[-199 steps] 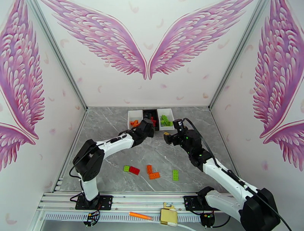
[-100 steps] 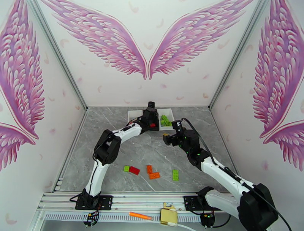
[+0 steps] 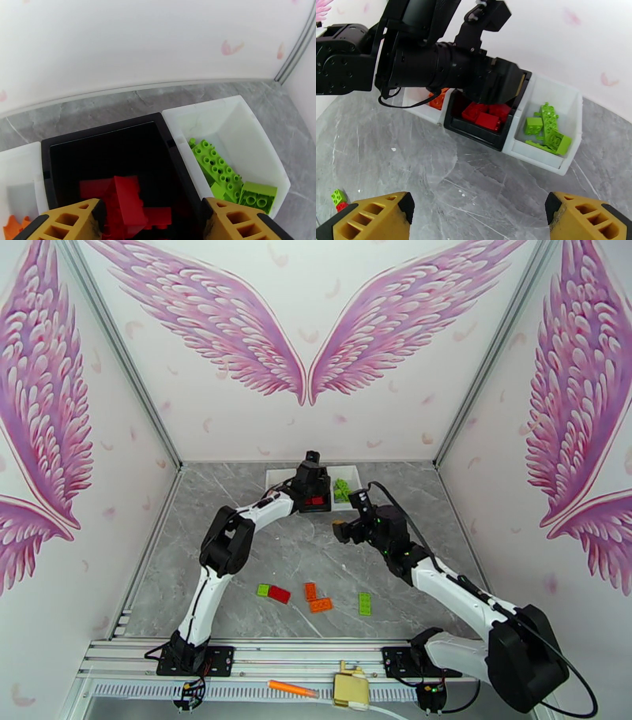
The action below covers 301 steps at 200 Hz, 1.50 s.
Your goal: Sort the legos into containers by color
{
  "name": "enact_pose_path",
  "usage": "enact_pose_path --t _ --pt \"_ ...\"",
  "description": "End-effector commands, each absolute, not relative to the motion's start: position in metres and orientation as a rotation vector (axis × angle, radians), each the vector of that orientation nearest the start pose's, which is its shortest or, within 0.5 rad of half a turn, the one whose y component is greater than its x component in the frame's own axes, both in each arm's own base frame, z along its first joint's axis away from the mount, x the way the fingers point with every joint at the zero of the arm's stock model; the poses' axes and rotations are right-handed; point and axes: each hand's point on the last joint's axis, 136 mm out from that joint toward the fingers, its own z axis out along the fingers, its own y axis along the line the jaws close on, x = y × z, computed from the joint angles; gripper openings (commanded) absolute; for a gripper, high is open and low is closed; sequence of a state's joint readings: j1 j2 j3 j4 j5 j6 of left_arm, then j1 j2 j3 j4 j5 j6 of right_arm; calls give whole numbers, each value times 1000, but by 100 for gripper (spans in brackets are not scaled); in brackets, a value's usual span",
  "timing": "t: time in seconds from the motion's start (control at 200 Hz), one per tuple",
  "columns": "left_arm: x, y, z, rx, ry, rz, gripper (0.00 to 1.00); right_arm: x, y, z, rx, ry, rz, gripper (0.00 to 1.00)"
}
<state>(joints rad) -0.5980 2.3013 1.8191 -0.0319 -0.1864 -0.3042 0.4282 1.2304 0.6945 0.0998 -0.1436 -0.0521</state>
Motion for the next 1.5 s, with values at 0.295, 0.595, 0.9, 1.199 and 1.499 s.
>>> enact_pose_path --t 0.295,0.595,0.9,1.199,1.499 --pt "515 -238 231 -138 1941 -569 95 282 283 144 -1135 1975 439 93" --pt "486 -156 209 -333 1981 -563 98 228 335 107 -1418 2008 472 93" --pt "472 -124 197 -399 2000 -513 98 185 383 65 -1629 2070 490 93" --pt "469 -123 194 -382 2009 -499 98 178 404 29 -1706 2184 445 83" --pt "469 -122 197 -365 2006 -484 98 182 402 15 -1708 2231 397 48"
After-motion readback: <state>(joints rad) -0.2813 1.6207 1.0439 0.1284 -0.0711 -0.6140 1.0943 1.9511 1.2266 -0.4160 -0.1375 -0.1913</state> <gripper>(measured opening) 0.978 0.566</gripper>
